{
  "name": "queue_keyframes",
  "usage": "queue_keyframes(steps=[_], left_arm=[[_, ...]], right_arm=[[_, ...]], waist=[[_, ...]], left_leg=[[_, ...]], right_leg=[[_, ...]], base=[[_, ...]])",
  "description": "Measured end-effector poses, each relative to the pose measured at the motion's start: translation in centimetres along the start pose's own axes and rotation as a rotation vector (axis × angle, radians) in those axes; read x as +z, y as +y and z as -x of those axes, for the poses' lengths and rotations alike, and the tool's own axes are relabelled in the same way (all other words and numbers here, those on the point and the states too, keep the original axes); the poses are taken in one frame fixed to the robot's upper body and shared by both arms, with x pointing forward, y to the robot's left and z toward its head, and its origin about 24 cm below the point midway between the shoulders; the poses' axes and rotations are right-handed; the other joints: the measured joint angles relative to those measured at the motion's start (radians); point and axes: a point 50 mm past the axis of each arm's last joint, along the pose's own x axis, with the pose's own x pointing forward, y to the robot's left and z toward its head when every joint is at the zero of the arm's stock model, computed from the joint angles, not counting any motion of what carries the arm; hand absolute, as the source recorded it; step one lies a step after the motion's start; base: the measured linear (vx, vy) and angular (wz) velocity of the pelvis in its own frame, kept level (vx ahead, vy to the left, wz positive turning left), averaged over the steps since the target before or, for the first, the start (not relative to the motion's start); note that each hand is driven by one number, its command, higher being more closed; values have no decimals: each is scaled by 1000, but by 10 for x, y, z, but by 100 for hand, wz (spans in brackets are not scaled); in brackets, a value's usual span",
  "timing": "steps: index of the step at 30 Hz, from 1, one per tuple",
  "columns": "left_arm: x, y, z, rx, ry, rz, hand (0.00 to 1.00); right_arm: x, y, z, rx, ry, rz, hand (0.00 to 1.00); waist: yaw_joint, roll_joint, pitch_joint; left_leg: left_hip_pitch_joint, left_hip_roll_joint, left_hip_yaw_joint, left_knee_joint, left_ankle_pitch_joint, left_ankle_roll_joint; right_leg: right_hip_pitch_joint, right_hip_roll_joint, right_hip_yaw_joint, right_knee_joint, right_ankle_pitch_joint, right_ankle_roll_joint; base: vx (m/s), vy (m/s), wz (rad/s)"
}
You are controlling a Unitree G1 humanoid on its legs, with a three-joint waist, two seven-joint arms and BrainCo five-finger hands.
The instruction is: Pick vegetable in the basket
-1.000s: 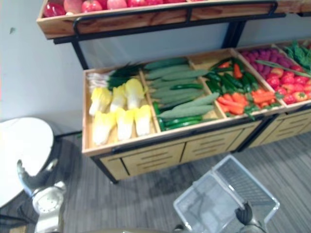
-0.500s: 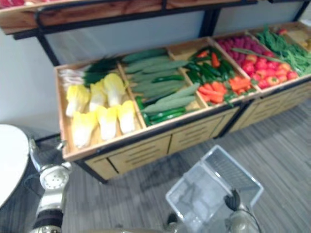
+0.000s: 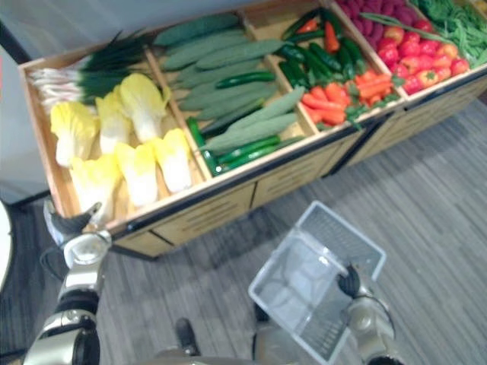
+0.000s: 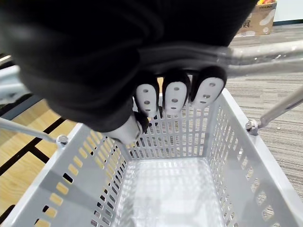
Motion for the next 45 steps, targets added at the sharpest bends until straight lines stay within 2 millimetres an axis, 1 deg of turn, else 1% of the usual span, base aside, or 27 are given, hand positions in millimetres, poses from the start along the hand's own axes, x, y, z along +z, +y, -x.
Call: queue_keyframes(steps=[4, 9, 12, 15, 19, 23, 26, 28, 30, 31, 37, 43, 45], left_arm=[[5, -1, -2, 13, -9, 11, 0], [12, -1, -6, 32, -22, 19, 0], [17, 0, -9, 40, -33, 20, 0], [16, -2, -11, 38, -20, 8, 0], [19, -3, -12, 39, -23, 13, 0], [18, -11, -14, 27, 14, 11, 0], [22, -16, -16, 22, 29, 27, 0], [29, -15, -20, 38, 24, 51, 0], [30, -13, -22, 46, 28, 60, 0], [31, -13, -23, 48, 28, 60, 100], [34, -9, -30, 77, 12, 5, 100], [31, -12, -28, 66, 29, -6, 100], [30, -13, -27, 55, 31, -12, 100]], right_arm=[[0, -2, -1, -13, -2, -3, 100], [6, -5, -4, -31, -20, -18, 100], [8, -1, -4, -14, -32, -8, 100], [11, 7, -2, 20, -45, 2, 100], [14, 9, -2, 22, -54, -3, 100], [18, 7, -3, 12, -76, -7, 100], [23, 5, -4, 2, -97, -9, 100], [26, 4, -4, -2, -109, -9, 100], [28, 4, -5, -6, -117, -9, 100], [29, 4, -5, -7, -122, -8, 100], [37, 3, -5, -16, -163, -17, 100], [38, 4, -5, -14, -169, -19, 100], [36, 6, -5, -8, -164, -20, 100]], waist=[[0, -1, 8], [0, -3, 32], [0, -3, 34], [1, -3, 43], [2, -8, 54], [8, -17, 67], [8, -24, 81], [9, -28, 90], [19, -29, 95], [21, -30, 95], [21, -33, 97], [18, -36, 99], [15, -40, 101]], left_leg=[[-4, -1, 7, 0, 0, 0], [-3, -2, 26, 0, 0, 0], [-16, -3, 28, 0, 0, 0], [-26, -3, 28, 0, 3, 3], [-41, -5, 31, 0, 5, 4], [-54, -5, 50, 0, 5, 5], [-62, -5, 55, 0, 5, 5], [-72, -5, 57, 0, 5, 5], [-74, -5, 66, 0, 5, 5], [-78, -5, 72, 0, 5, 5], [-91, -6, 76, 0, 5, 5], [-78, -7, 76, 0, 5, 5], [-60, -7, 75, 0, 5, 5]], right_leg=[[-14, 0, 8, 9, -1, -1], [-36, 1, 26, 31, -2, -2], [-57, 0, 31, 43, -2, -2], [-69, -1, 32, 49, -2, -2], [-89, -2, 40, 53, -1, -2], [-113, -1, 60, 61, -1, -2], [-125, -2, 67, 64, -1, -2], [-138, -1, 71, 67, 0, -3], [-144, 0, 79, 67, 0, -3], [-149, -1, 81, 68, 0, -3], [-165, -1, 83, 68, 2, -4], [-150, -3, 83, 66, 2, -3], [-129, -3, 77, 63, 2, -3]], base=[[8, -2, -5], [-7, -2, -12], [-15, -5, -5], [0, 0, 0], [7, -1, -1], [41, -1, -12], [37, -2, -6], [36, -4, -3], [37, -6, -9], [27, -4, -6], [10, -2, 0], [16, -4, 0], [0, 0, 0]])
